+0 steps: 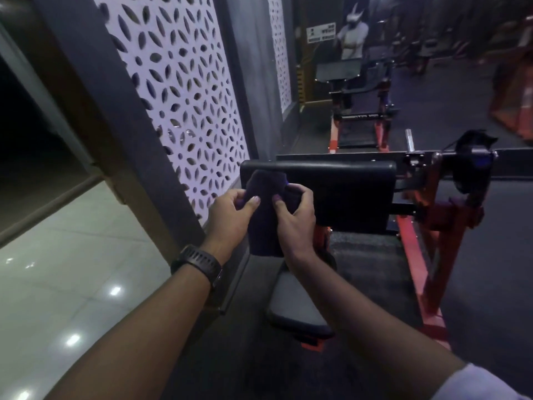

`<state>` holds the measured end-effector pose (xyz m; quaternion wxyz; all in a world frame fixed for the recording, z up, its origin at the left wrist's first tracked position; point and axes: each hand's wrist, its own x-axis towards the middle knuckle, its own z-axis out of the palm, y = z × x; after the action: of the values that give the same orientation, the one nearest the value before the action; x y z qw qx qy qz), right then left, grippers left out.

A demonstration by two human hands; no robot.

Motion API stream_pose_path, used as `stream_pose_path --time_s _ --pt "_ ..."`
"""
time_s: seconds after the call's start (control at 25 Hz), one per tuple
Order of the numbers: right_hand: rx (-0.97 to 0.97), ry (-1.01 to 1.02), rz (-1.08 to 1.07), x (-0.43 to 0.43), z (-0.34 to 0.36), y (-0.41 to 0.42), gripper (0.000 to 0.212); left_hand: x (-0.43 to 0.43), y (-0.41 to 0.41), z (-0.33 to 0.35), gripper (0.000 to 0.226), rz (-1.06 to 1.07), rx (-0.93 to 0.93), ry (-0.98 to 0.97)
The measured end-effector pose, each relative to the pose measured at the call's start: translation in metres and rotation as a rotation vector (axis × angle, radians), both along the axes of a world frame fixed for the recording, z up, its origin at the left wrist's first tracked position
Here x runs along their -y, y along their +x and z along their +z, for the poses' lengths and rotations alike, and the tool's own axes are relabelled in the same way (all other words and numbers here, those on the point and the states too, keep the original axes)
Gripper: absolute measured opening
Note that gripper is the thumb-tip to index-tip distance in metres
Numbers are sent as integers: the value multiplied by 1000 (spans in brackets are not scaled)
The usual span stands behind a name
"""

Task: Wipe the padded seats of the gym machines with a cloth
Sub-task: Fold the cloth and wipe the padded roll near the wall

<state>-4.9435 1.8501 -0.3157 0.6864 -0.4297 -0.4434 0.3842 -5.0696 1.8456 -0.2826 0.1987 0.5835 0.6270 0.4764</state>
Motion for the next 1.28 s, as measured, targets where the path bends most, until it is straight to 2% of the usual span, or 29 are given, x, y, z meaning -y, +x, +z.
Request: stream_pose_path --time_s 0.16,0.28,0.48,0.56,0.68,0.8,0.96,1.04,1.12,1.2,1.28 --pt "-38 -38 -131 -94 -31 -68 28 -110 -67 -29 16 -119 -145 1" --pt "-55 -95 -179 -166 -58 -106 29 -195 -107 -47 5 -229 -284 9" --pt "-108 -177 -335 -266 -74 -147 30 -322 -148 -59 18 -467 -513 37" --pt "-121 -200 -431 -298 -82 -158 31 -365 -158 -63 33 -571 -661 62" --pt "-194 -256 -551 -338 -102 -171 31 -425 -165 -66 55 -769 -971 201" --pt "-216 -257 -717 -371 -119 -189 30 -472 -173 -76 58 -937 -1140 351" --pt "-318 -295 -906 -407 -132 -212 36 -515 -187 -92 59 -1170 -1092 428" --pt "-310 -289 -1046 -419 -137 -219 41 -530 -193 -100 63 -1251 -1087 487" --pt "-201 -246 -1233 -429 -143 -225 37 -543 -195 -110 62 -1316 -1078 614" --pt "-24 -216 -1348 -441 -151 -237 25 -550 -196 -121 54 -1342 -1039 789" --pt "182 -269 -1318 -454 -165 -260 38 -555 -198 -129 48 -1364 -1001 962"
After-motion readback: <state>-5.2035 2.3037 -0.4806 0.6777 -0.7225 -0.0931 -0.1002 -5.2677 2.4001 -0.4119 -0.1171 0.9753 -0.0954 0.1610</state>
